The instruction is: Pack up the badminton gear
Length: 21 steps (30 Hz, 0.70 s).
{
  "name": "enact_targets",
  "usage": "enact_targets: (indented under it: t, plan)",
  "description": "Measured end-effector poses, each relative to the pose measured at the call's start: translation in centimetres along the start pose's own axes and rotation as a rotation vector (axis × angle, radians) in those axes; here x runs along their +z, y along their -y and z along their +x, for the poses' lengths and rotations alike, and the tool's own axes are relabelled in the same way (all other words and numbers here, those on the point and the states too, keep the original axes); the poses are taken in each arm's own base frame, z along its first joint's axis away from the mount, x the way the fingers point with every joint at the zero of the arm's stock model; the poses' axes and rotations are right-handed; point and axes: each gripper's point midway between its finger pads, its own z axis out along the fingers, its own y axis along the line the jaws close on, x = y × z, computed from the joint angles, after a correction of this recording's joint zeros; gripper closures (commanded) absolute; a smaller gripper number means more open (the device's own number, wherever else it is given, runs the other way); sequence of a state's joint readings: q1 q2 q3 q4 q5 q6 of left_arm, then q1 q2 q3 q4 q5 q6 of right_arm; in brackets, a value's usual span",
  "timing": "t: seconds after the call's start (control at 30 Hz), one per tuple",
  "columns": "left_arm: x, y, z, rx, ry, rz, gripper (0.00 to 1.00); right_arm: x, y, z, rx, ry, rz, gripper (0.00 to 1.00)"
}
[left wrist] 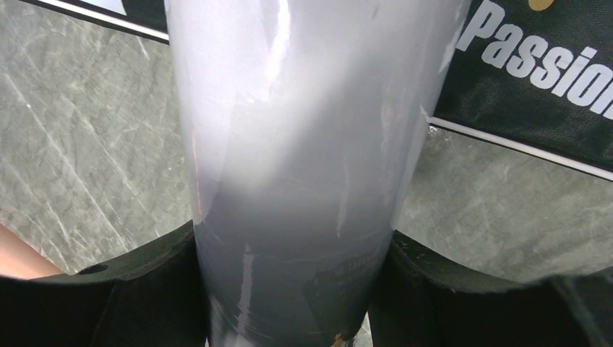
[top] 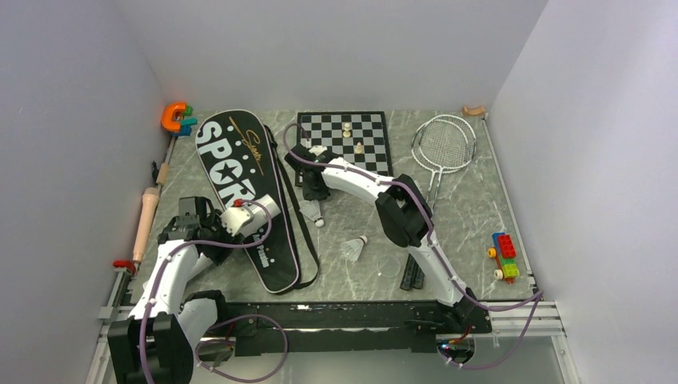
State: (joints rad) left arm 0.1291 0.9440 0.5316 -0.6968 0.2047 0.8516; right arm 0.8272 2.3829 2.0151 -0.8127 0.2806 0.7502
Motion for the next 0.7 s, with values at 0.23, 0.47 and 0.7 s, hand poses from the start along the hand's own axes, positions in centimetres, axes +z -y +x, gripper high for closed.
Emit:
enact_targets:
  t: [0.23, 0.47, 0.7]
  plan:
    - [-1.2, -1.1, -1.5, 0.012, 0.027, -0.024, 0.44, -2.3, 1.1, 0.2, 0.004, 0.004, -0.007, 1.0]
    - [-2.0, -0.8, -3.0, 0.043, 0.069, -0.021, 0.42, -6.6, 2.7, 0.2, 0.022, 0.039, -0.039, 1.0]
    - [-3.3, 0.6, -5.0, 0.054, 0.16, 0.047, 0.38, -10.7, 4.1, 0.5, 0.056, 0.079, -0.099, 0.76]
